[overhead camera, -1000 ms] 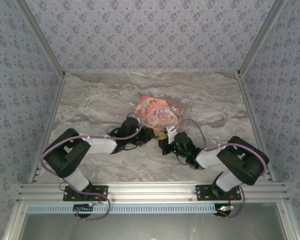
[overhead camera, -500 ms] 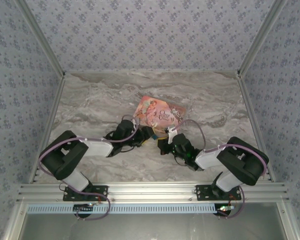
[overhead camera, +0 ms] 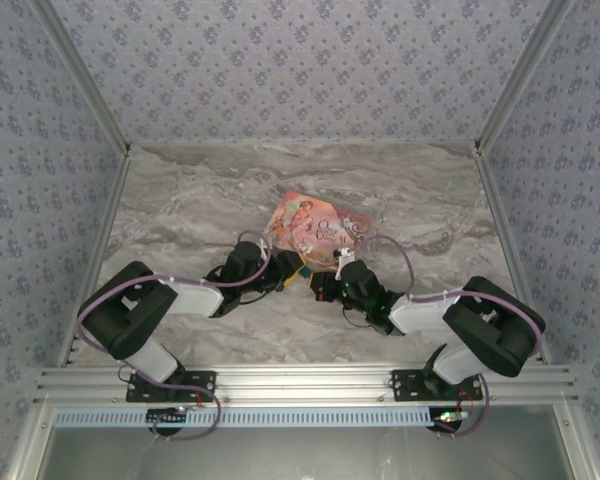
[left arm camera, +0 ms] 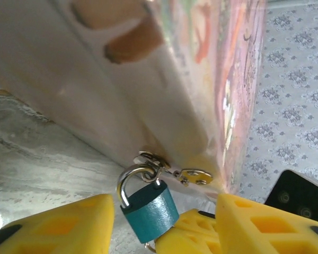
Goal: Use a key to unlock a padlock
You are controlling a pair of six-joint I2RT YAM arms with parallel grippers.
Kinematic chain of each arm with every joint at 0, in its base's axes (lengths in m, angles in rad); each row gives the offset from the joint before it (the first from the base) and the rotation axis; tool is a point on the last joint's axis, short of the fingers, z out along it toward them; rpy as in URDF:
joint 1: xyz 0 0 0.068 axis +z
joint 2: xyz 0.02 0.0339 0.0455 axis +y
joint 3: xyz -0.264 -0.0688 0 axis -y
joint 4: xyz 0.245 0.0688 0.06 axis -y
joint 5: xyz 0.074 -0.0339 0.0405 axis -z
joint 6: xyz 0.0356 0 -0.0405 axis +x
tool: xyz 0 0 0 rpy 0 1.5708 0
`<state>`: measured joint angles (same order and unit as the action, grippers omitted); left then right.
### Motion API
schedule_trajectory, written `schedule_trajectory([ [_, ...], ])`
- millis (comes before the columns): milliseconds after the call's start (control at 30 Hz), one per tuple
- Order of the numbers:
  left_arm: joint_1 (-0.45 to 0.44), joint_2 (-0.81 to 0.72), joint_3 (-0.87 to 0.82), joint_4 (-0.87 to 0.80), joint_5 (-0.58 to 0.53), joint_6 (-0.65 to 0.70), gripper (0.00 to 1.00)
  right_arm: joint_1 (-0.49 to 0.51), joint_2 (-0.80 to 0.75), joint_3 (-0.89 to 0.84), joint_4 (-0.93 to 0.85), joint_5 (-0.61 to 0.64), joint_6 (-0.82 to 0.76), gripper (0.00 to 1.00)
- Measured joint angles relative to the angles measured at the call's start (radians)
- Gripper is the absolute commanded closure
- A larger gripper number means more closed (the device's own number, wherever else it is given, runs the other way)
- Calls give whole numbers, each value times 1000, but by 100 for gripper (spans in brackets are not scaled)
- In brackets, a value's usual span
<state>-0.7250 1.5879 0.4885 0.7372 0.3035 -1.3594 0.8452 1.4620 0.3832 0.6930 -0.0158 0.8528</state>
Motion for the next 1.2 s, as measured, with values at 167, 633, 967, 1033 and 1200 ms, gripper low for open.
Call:
schedule_trajectory([
  [167, -4, 33, 0, 24, 2, -23, 55, 0, 0, 22, -26, -18, 68, 100],
  [633, -18, 77, -8, 97, -16, -100, 89, 5, 0, 34, -43, -20, 166, 100],
  [967, -23, 55, -8, 75, -36, -100, 100, 16, -33, 33, -61, -16, 154, 63],
  [1033, -23, 43, -8, 59, -43, -98, 100, 17, -69, 27, -79, -11, 130, 58],
  [1200, -23, 15, -8, 11, -50, -95, 100, 27, -216, 12, -222, 50, -8, 46],
])
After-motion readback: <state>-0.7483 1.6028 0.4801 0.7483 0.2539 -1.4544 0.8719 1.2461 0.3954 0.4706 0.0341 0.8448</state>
